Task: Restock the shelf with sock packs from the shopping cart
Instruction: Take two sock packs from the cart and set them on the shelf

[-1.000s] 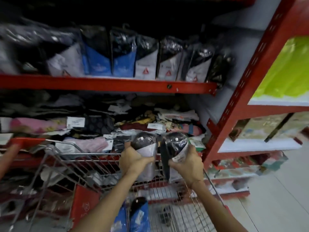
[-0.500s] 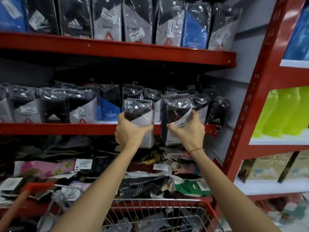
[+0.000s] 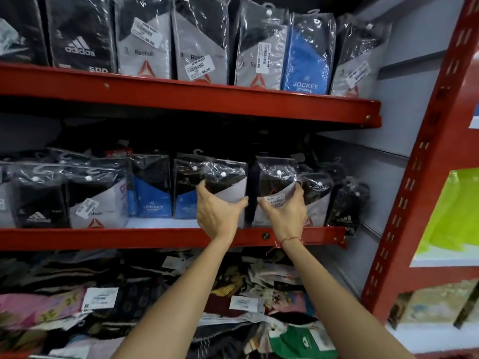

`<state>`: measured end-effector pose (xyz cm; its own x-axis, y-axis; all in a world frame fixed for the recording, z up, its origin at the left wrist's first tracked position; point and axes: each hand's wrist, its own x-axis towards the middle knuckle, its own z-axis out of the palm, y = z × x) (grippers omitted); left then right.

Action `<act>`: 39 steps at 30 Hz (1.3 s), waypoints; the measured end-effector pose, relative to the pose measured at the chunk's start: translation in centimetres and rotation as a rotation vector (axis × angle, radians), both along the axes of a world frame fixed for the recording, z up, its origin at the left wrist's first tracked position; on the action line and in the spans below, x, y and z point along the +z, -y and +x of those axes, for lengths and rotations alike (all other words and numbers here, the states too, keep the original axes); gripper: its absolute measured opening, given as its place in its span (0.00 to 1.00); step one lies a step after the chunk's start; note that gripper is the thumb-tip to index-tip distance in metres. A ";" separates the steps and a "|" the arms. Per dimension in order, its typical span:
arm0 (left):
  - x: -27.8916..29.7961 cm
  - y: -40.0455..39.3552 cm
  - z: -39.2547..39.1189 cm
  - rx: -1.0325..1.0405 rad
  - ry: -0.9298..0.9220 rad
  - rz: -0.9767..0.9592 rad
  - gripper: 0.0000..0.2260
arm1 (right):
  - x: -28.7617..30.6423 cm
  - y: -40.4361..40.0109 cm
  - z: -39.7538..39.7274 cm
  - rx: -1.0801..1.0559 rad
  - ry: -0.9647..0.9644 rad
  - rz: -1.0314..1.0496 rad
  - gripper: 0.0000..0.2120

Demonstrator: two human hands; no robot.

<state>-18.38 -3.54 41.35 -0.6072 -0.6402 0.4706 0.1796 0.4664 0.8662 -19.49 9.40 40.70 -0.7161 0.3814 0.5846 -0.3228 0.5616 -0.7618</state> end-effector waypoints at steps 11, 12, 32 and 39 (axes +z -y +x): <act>-2.5 -1.2 -1.0 -0.010 0.044 -0.107 0.48 | -2.0 -0.5 -0.6 0.050 0.106 0.066 0.49; -2.5 -1.2 -1.0 -0.020 0.052 -0.125 0.48 | -2.1 -0.6 -0.5 0.054 0.132 0.083 0.49; -12.0 5.9 13.7 -0.208 0.312 -0.211 0.16 | -11.4 4.4 15.1 0.074 0.277 0.123 0.23; -21.5 8.5 20.5 -0.239 0.571 -0.221 0.17 | -20.9 6.5 20.2 0.193 0.700 0.180 0.18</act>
